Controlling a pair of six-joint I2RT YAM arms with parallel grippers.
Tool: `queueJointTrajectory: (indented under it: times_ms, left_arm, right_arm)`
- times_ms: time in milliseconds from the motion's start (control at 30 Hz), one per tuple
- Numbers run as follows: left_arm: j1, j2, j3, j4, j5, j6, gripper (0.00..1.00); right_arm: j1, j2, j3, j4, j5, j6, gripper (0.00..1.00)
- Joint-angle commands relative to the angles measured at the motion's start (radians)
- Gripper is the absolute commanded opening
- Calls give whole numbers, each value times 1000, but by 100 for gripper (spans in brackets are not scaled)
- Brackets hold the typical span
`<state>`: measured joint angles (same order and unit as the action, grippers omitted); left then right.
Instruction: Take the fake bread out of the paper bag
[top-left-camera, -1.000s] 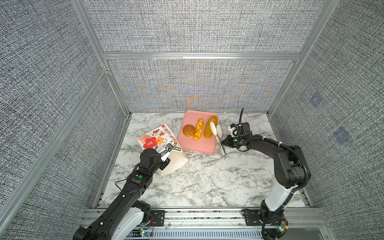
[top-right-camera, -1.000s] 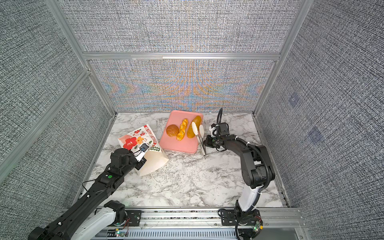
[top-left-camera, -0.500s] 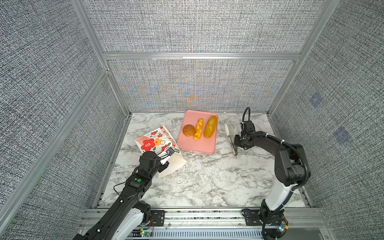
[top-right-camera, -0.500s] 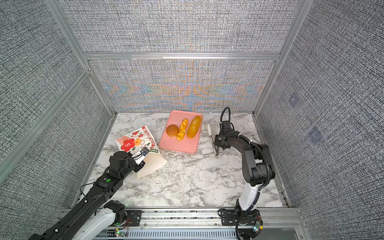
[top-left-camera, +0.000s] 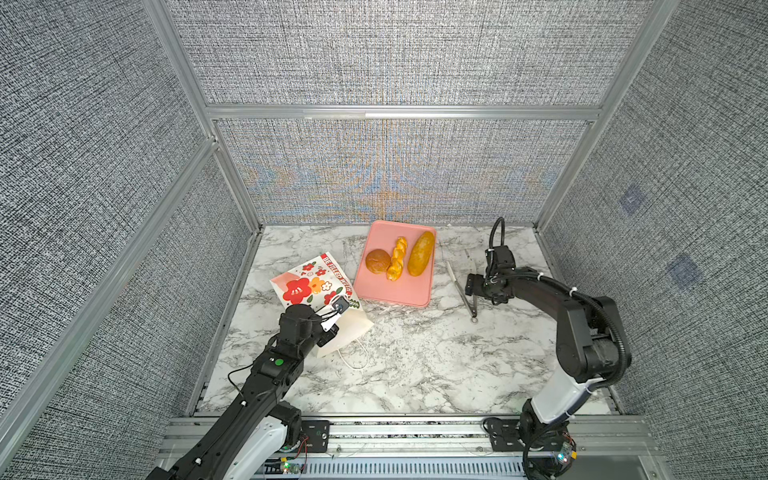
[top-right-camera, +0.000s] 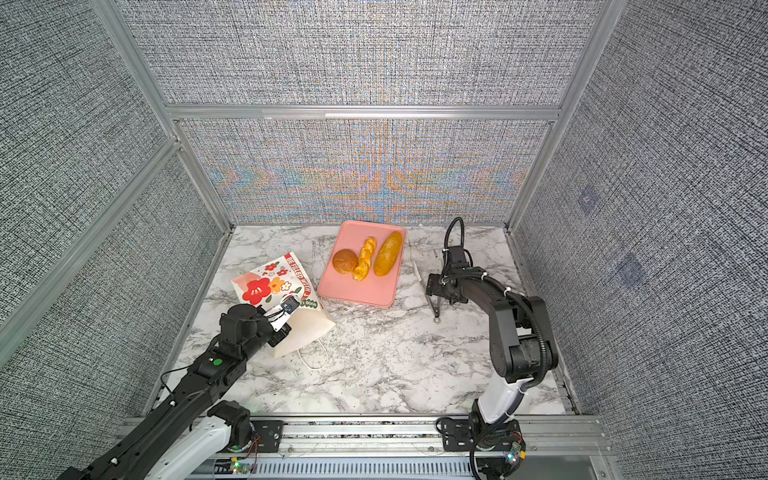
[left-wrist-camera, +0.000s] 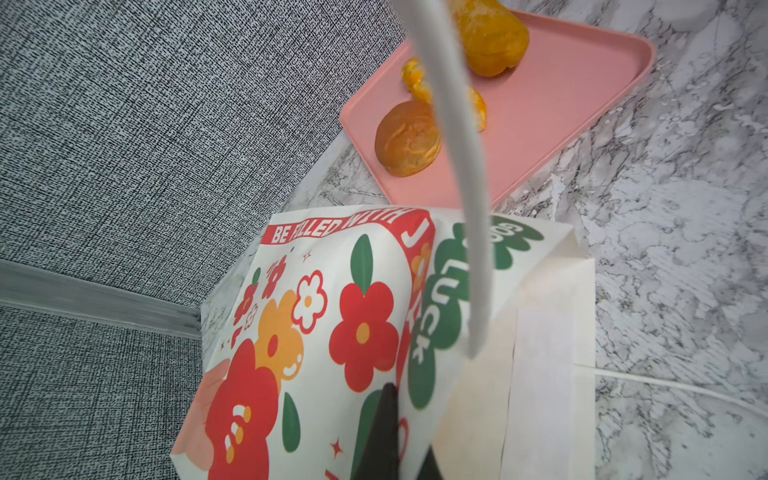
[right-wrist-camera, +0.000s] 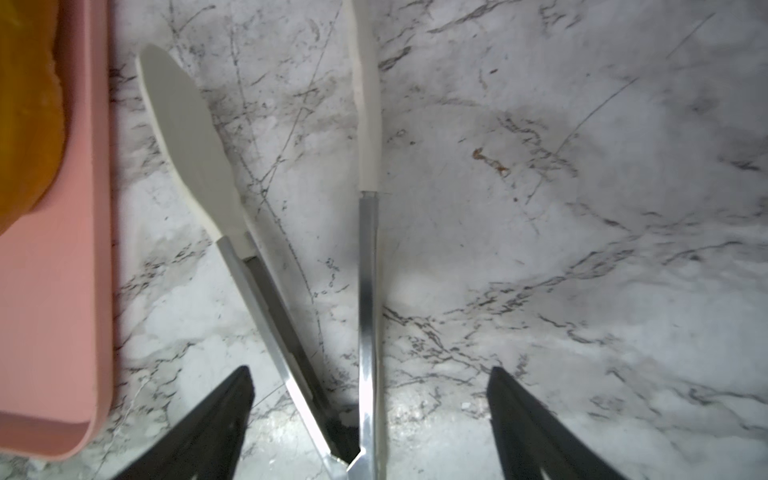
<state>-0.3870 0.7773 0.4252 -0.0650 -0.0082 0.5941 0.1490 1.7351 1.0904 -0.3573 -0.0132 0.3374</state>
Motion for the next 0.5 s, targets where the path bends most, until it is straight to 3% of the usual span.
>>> queueJointTrajectory:
  times_ms: [0, 267, 467]
  left_arm:
    - [-1, 0, -3, 25, 13, -13, 0]
    - [-2, -2, -11, 39, 19, -18, 0]
    - [-2, 9, -9, 41, 22, -30, 0]
  right_arm:
    - [2, 9, -16, 44, -93, -9, 95]
    - [62, 73, 26, 14, -28, -112, 95]
    - [107, 131, 91, -35, 61, -155, 86]
